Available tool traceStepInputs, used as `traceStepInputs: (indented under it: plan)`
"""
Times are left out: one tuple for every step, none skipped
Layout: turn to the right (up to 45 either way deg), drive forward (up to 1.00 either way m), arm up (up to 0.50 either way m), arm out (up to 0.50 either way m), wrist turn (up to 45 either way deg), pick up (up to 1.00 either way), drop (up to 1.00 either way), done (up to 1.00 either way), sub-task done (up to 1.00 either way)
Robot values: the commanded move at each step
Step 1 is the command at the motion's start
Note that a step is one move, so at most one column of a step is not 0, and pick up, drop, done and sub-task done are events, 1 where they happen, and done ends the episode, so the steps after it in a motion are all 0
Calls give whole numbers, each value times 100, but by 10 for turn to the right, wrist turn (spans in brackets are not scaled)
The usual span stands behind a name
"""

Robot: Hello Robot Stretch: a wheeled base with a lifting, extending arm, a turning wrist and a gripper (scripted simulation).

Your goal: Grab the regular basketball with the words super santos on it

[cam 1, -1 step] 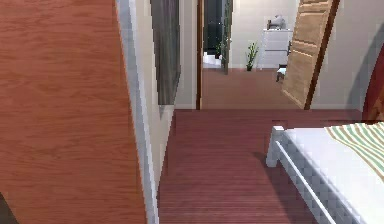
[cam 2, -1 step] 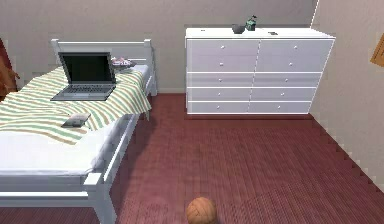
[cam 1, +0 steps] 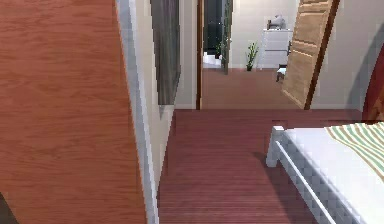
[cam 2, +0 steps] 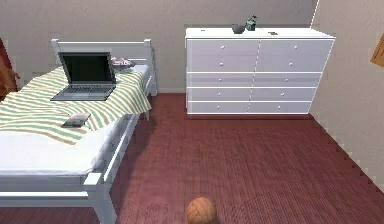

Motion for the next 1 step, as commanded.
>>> traceStepInputs:
  plan:
    - [0, 0, 0, 44, 0, 0, 0, 0, 0]
